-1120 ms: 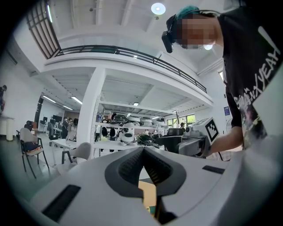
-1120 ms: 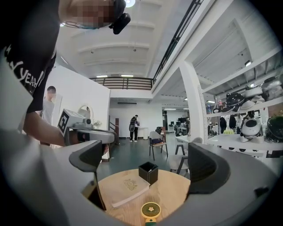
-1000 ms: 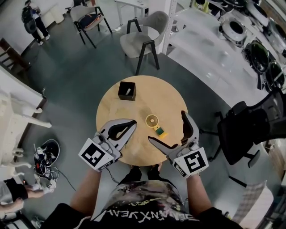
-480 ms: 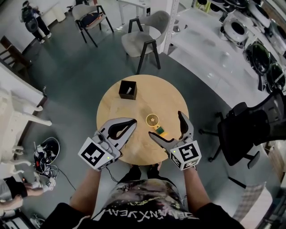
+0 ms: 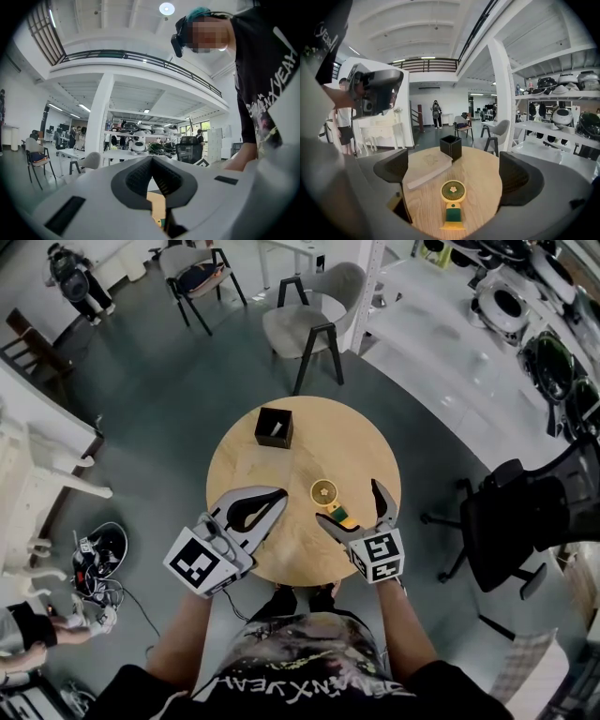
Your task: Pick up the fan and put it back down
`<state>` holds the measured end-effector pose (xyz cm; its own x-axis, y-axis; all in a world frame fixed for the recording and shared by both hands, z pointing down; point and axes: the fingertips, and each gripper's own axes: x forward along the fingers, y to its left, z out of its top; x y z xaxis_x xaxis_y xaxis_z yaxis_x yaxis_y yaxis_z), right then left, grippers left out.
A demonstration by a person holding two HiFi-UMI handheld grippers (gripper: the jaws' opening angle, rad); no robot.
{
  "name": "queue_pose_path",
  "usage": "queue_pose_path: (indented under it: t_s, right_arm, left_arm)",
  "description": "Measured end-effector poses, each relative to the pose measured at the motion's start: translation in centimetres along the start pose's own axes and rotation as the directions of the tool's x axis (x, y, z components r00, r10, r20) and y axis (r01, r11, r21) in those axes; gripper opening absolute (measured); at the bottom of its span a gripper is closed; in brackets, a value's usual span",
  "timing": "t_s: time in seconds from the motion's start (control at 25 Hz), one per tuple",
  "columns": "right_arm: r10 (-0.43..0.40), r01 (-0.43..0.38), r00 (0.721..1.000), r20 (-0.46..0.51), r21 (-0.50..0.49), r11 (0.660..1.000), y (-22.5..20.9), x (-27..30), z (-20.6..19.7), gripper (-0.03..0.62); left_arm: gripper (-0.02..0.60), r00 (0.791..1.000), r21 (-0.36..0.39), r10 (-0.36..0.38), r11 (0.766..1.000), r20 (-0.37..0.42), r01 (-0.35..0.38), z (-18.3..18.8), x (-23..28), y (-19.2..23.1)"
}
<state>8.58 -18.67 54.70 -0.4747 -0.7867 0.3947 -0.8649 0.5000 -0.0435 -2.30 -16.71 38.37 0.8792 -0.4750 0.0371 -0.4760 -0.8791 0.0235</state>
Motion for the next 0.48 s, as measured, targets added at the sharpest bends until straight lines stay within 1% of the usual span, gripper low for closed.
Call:
queue_pose_path:
  t_s: [0.32, 0.48]
  right_arm:
    - [-0.020, 0.025, 0.992, -0.126, 0.034, 0.999, -0.9, 2.8, -6.0, 0.584]
    - [-0.022, 0.031, 0.984, -0.178, 0.045, 0.999, -1.3, 3.8, -8.3, 0.584]
  left_arm:
    - [0.014, 1.000, -0.002, 0.020, 1.000, 0.000, -0.020, 0.2, -0.4, 0.5]
    - [0.013, 0.999, -0.003, 0.033, 0.999, -0.008, -0.033, 0.1, -0.7, 0.8]
